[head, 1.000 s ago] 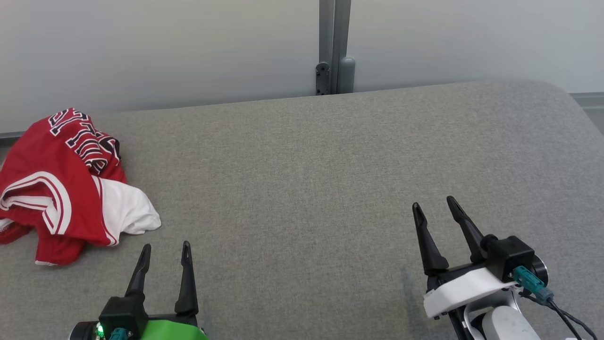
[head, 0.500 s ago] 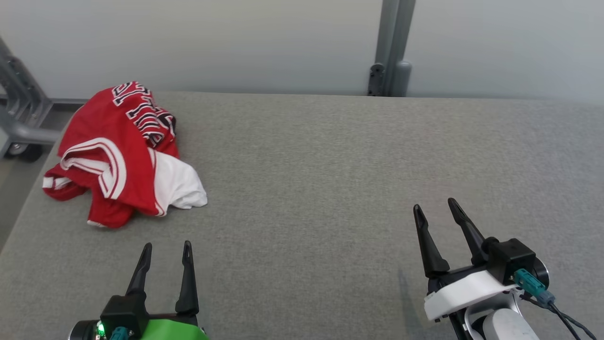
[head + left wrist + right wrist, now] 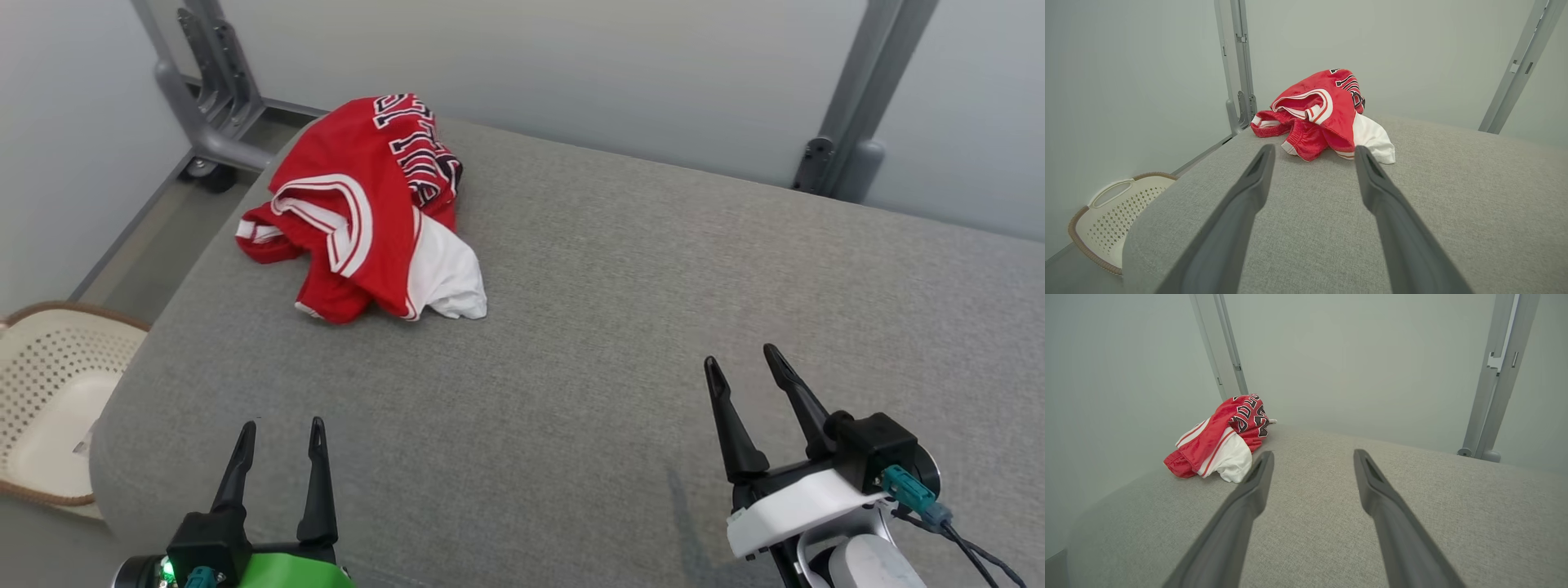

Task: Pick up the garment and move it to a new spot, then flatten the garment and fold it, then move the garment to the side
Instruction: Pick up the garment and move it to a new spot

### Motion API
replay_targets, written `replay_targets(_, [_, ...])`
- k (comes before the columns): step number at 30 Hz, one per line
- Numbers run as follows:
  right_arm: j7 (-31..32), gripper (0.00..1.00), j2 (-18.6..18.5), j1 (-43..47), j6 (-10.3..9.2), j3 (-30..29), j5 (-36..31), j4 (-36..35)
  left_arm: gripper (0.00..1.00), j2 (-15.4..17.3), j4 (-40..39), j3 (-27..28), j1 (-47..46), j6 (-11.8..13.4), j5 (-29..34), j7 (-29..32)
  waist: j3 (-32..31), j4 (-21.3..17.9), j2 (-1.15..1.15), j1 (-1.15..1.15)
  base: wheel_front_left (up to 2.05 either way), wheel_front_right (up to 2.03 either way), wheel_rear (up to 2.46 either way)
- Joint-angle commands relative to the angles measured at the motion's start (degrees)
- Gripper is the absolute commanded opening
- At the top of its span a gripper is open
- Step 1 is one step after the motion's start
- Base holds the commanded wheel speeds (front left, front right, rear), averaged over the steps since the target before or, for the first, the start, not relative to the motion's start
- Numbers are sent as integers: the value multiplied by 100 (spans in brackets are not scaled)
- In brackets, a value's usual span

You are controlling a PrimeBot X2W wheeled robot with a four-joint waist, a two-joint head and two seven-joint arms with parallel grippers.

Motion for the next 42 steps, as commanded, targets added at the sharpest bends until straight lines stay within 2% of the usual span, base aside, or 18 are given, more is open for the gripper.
replay_targets(1, [-20, 100, -21, -32, 0, 2, 27, 1, 100, 24, -8, 13, 26, -15, 6, -4, 17, 340, 0, 0, 0, 0, 0])
replay_targets(8, [-19, 100, -22, -45, 0, 42, -17, 36, 100, 24, -13, 20, 72, 37, -28, -4, 61, 344, 0, 0, 0, 0, 0])
replay_targets(13, [-20, 100, -23, -96, 0, 8, -101, 20, 100, 23, -8, 28, 50, 64, -152, -4, 209, 175, 0, 0, 0, 0, 0])
replay_targets(19, [-20, 100, -23, -234, 0, -37, -260, -24, 100, 23, 206, -34, -470, 16, -344, -4, 555, -72, 0, 0, 0, 0, 0])
replay_targets(26, [-20, 100, -24, -583, 0, -8, -503, -81, 100, 31, 1049, 90, -1733, -83, -481, -2, 1244, -523, 0, 0, 0, 0, 0])
replay_targets(35, [-20, 100, -23, -965, 0, -68, -720, -147, 100, 419, 2757, 330, -3267, -197, -447, -2, 1973, -1134, 0, 0, 0, 0, 0])
replay_targets(42, [-20, 100, -20, -1088, 0, -122, -811, -187, 100, 618, 3773, 409, -3968, -82, -417, -4, 2189, -1377, 0, 0, 0, 0, 0])
